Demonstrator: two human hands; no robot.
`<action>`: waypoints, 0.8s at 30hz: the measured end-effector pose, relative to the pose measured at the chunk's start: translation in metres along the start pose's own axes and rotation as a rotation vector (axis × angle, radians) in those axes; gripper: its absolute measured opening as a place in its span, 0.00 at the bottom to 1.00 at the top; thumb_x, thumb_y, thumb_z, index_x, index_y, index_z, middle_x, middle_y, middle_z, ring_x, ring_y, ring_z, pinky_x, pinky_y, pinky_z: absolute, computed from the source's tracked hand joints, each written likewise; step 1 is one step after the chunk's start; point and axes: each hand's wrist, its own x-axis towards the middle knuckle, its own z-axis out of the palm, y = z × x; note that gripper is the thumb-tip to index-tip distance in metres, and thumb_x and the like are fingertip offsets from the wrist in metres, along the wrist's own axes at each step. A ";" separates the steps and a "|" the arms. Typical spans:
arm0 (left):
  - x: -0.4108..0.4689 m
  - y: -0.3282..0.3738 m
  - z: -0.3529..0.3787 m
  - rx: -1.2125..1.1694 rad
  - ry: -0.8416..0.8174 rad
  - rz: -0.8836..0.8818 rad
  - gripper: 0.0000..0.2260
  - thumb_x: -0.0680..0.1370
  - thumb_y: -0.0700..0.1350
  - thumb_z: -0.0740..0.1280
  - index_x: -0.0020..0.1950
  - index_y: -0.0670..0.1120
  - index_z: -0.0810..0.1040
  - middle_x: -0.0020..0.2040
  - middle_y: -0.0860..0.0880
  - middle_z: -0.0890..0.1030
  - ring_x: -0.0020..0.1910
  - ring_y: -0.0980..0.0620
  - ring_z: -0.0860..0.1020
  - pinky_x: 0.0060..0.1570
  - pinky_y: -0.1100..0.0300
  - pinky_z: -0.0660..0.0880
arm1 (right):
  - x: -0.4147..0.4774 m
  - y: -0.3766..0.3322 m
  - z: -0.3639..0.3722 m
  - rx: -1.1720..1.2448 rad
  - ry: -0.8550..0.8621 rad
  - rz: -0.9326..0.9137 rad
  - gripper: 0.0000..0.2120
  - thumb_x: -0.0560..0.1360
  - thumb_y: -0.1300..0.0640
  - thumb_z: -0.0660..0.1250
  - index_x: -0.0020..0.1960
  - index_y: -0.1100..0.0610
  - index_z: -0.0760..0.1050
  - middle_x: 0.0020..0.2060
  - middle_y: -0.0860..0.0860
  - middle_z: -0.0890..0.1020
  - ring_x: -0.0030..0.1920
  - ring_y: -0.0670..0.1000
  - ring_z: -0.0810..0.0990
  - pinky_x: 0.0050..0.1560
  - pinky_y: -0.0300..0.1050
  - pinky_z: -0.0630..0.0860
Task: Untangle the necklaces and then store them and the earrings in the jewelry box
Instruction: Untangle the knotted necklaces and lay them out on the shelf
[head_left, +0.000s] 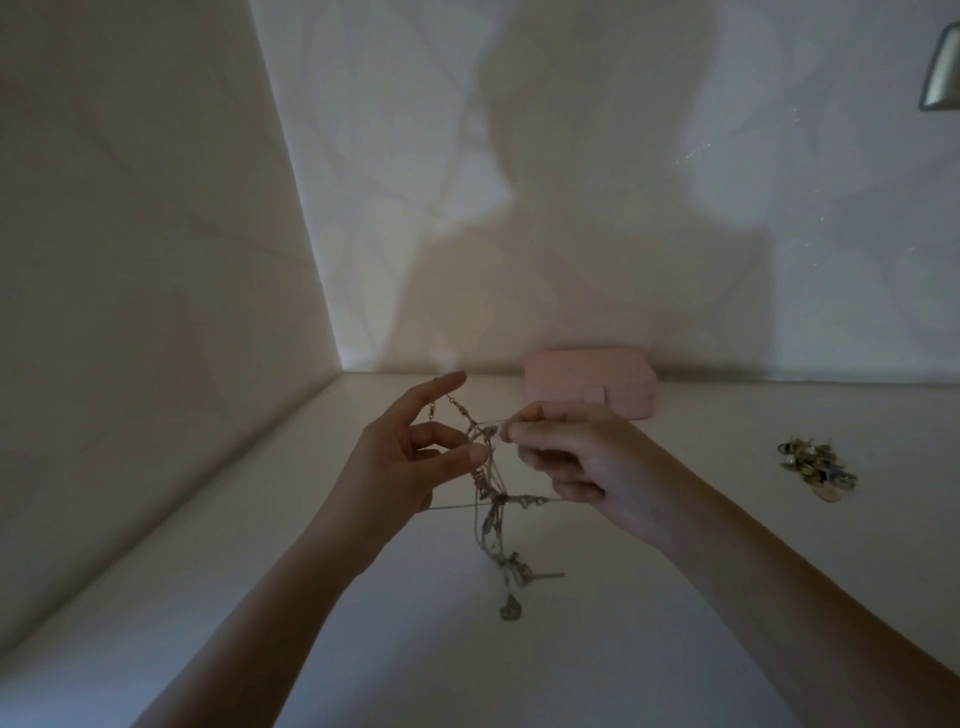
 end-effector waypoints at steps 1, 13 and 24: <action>0.000 0.001 -0.001 -0.007 -0.012 0.013 0.31 0.64 0.46 0.74 0.66 0.58 0.73 0.36 0.49 0.80 0.24 0.58 0.65 0.24 0.67 0.61 | -0.002 -0.001 0.000 -0.079 -0.009 0.012 0.04 0.73 0.56 0.70 0.43 0.58 0.79 0.25 0.49 0.70 0.23 0.44 0.59 0.21 0.34 0.54; -0.006 0.008 -0.004 0.009 -0.161 0.082 0.21 0.78 0.43 0.61 0.69 0.60 0.70 0.27 0.48 0.70 0.25 0.56 0.61 0.25 0.67 0.61 | -0.006 0.003 0.013 -0.122 -0.096 0.047 0.14 0.62 0.51 0.74 0.46 0.55 0.85 0.21 0.53 0.66 0.19 0.45 0.59 0.23 0.33 0.62; -0.005 0.005 -0.005 0.337 -0.054 0.080 0.26 0.73 0.47 0.71 0.65 0.67 0.66 0.27 0.47 0.80 0.27 0.54 0.73 0.34 0.64 0.71 | 0.001 0.006 0.014 0.164 0.009 0.100 0.09 0.76 0.64 0.61 0.39 0.62 0.76 0.32 0.54 0.79 0.26 0.47 0.66 0.33 0.40 0.72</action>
